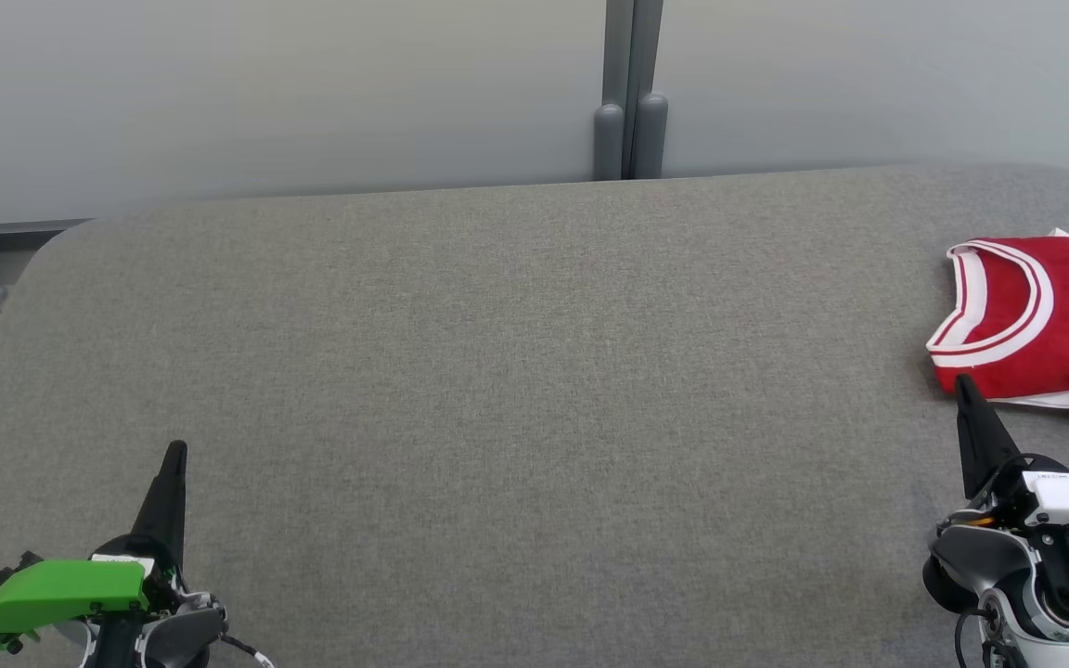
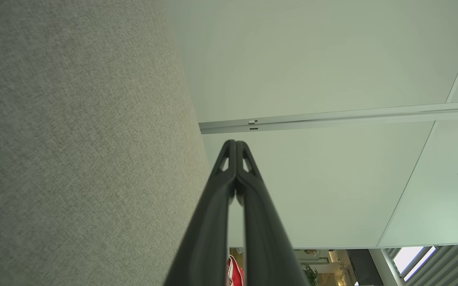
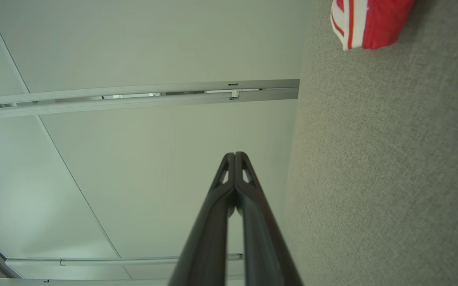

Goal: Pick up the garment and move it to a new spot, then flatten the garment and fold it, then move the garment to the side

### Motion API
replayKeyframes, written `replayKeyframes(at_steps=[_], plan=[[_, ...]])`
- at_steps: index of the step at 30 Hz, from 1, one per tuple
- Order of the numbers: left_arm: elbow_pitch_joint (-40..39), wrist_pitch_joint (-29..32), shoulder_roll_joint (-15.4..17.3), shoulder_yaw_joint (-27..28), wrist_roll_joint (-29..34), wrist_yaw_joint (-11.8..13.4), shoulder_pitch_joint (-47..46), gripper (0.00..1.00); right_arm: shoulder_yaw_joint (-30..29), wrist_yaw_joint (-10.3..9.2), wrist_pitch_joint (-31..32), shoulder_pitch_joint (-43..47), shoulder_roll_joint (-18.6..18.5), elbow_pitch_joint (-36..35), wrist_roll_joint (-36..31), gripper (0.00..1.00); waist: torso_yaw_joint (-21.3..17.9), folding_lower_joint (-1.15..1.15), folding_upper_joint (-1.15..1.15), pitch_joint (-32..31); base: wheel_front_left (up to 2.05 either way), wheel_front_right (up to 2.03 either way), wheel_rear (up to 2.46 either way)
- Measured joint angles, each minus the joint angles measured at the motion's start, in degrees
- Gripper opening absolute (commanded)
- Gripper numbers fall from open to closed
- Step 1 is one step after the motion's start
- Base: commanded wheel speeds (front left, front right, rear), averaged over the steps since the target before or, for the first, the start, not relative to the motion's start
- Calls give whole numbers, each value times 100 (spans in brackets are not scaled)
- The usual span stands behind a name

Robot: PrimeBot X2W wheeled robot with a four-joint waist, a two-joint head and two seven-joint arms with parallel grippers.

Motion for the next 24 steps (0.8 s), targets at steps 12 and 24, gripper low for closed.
replayKeyframes(at_steps=[12, 24], plan=[[1, 0, -1, 0, 0, 0, -1, 0, -3, 0, 0, -1, 1, 14, 0, 0, 0, 0, 0, 0, 0, 0, 0], [2, 0, -1, 0, 0, 0, -1, 0, -10, 1, 0, -2, 2, 19, -1, 0, 0, 0, 0, 0, 0, 0, 0]])
